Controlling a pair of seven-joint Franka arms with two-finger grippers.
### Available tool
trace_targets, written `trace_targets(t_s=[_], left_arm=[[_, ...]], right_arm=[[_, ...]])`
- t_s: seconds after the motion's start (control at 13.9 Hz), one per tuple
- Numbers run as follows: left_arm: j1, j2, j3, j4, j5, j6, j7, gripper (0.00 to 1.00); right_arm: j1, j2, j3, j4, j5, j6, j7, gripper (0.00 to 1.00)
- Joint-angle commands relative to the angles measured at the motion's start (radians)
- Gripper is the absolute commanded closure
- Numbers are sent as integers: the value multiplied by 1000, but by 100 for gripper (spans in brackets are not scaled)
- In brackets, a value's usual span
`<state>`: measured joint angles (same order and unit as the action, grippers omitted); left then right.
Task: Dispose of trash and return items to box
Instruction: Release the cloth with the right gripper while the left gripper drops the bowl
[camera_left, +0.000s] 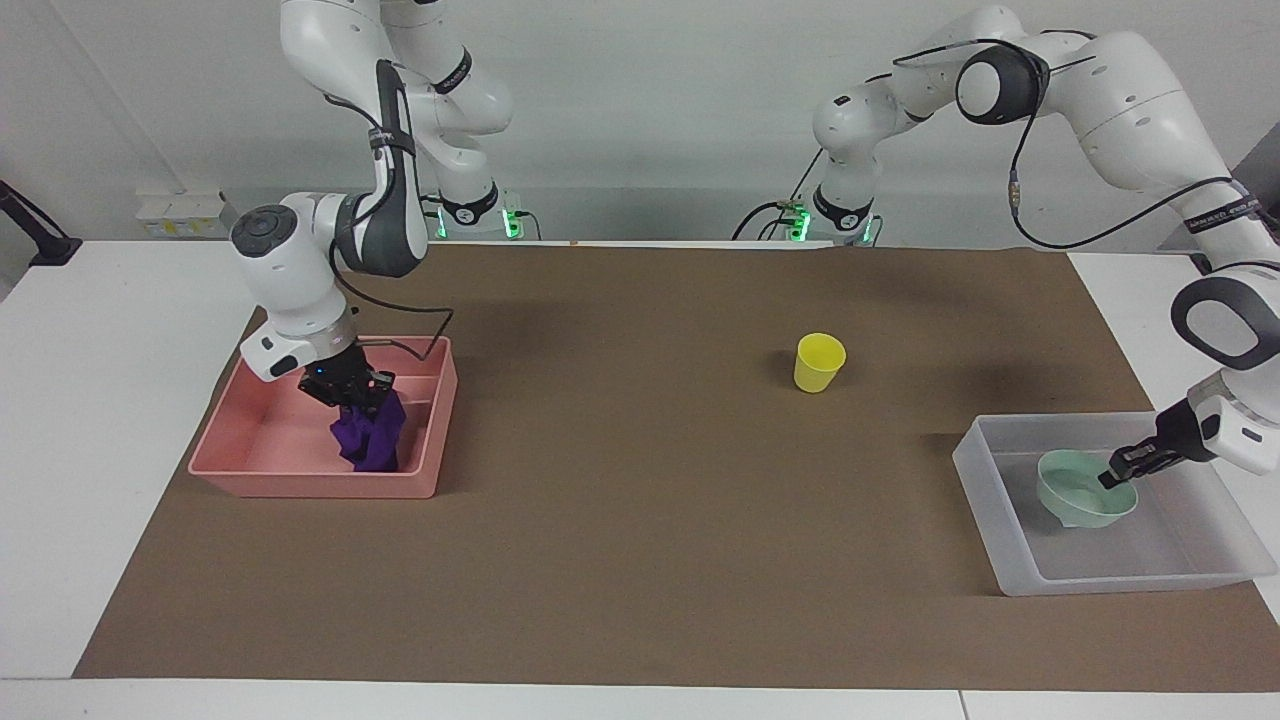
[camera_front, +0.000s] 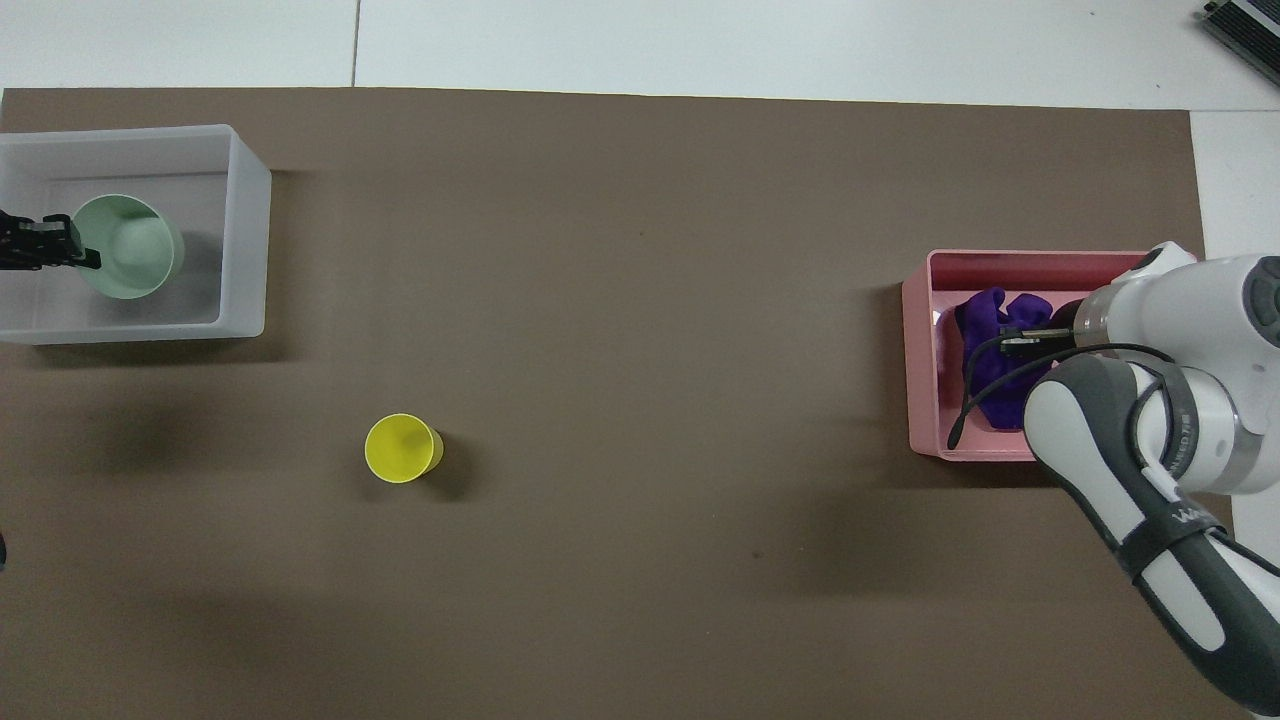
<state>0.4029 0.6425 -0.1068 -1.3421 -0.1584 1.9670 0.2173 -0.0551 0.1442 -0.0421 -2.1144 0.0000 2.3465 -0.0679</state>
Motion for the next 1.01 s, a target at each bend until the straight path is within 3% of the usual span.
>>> trace_targets(t_s=[0.0, 0.07, 0.14, 0.43, 0.72, 0.86, 0.93], left_arm=[[-9, 17, 4, 21, 20, 9, 5, 67], [-10, 16, 4, 21, 20, 7, 5, 24], [-21, 11, 2, 26, 22, 7, 4, 0], [-45, -52, 2, 31, 30, -40, -4, 0], [-87, -196, -4, 23, 30, -274, -25, 0], [-160, -288, 1, -38, 31, -435, -141, 0], [-198, -352, -4, -114, 33, -438, -171, 0]], right_arm=[[-11, -17, 13, -9, -12, 13, 28, 0], [-3, -23, 13, 1, -14, 4, 71, 0], [14, -31, 13, 13, -14, -9, 126, 0], [58, -64, 24, 100, -37, -130, 220, 0], [58, -112, 30, 256, -38, -353, 223, 0], [58, -141, 30, 310, -38, -438, 218, 0], [58, -155, 30, 333, -37, -478, 217, 0]])
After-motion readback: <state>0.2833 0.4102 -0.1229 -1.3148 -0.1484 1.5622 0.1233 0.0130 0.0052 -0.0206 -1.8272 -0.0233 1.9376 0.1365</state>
